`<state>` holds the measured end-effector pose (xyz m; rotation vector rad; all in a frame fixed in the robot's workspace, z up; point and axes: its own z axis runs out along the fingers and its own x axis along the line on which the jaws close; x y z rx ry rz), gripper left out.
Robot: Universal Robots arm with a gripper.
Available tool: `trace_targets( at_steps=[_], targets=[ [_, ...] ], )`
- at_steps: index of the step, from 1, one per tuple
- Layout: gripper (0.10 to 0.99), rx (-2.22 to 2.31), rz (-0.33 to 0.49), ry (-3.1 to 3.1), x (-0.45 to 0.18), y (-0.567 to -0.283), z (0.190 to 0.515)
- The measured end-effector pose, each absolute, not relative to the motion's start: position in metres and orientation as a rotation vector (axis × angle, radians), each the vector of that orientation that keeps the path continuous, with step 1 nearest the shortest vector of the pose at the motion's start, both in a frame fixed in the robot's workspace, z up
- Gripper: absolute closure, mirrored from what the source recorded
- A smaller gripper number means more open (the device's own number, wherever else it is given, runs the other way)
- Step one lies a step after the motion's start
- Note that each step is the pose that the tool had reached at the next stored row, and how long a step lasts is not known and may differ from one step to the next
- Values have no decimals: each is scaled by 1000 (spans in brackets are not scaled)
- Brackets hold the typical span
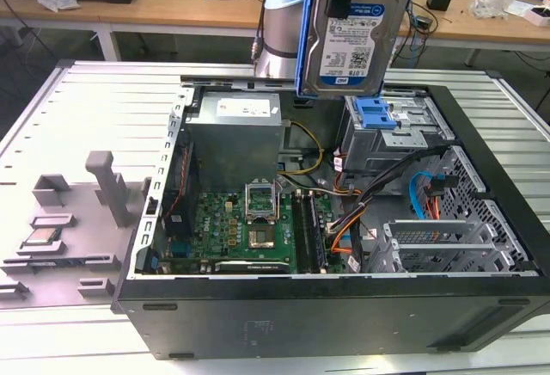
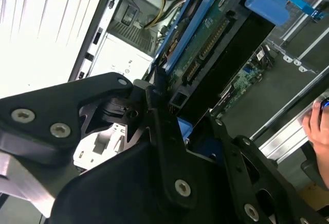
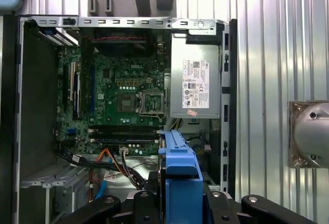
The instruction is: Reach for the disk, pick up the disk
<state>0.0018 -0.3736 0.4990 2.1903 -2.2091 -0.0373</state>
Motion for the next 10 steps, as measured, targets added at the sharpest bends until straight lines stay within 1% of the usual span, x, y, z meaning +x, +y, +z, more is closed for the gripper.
trace_targets(
  at_steps=[10],
  targets=[
    [722, 2190, -37, -2209, 2, -387, 499]
  ],
)
